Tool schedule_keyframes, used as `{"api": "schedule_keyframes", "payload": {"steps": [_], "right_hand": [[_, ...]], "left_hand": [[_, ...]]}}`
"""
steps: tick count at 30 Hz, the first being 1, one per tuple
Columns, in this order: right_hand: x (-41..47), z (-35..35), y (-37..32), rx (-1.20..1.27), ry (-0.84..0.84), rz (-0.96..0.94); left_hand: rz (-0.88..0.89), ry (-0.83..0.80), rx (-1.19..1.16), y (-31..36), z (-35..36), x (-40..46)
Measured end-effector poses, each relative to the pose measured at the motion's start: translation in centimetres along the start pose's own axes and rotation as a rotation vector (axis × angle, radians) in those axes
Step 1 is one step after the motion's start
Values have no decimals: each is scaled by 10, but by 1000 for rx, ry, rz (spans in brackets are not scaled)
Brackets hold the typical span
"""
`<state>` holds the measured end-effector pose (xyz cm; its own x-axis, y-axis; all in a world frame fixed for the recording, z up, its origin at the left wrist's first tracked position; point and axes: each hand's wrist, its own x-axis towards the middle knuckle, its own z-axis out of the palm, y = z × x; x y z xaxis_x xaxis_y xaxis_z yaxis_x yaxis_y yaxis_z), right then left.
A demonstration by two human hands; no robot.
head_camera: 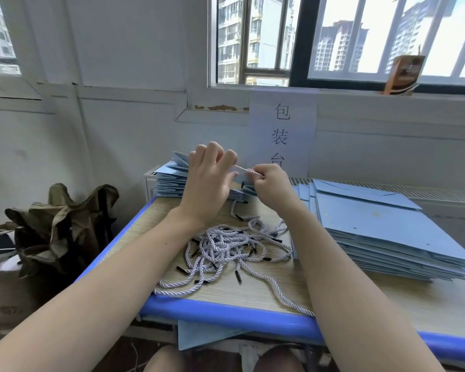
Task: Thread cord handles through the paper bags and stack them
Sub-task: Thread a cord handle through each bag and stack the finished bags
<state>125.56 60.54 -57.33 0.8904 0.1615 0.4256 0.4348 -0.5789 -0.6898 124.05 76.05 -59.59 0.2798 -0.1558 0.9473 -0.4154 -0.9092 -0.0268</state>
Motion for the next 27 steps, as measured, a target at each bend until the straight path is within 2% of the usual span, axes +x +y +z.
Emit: {"api": "schedule_keyframes", "payload": {"steps": [2,5,11,15,22,27], "right_hand": [[2,0,2,-3,58,32],[4,0,4,15,98,79],[5,3,6,107,77,109],[4,4,4,99,27,87],[8,0,10,134,-33,35],[5,6,7,-72,89,-91]], "left_hand": [[80,-52,-68,4,0,-1],[105,-157,-133,4,0,-1],[-64,-345,-181,3,1,-2],[-66,-308,-162,-1,3,-4],[38,-301,-80,3,0,-4],[-46,-320,-110,5,-1,-5]]}}
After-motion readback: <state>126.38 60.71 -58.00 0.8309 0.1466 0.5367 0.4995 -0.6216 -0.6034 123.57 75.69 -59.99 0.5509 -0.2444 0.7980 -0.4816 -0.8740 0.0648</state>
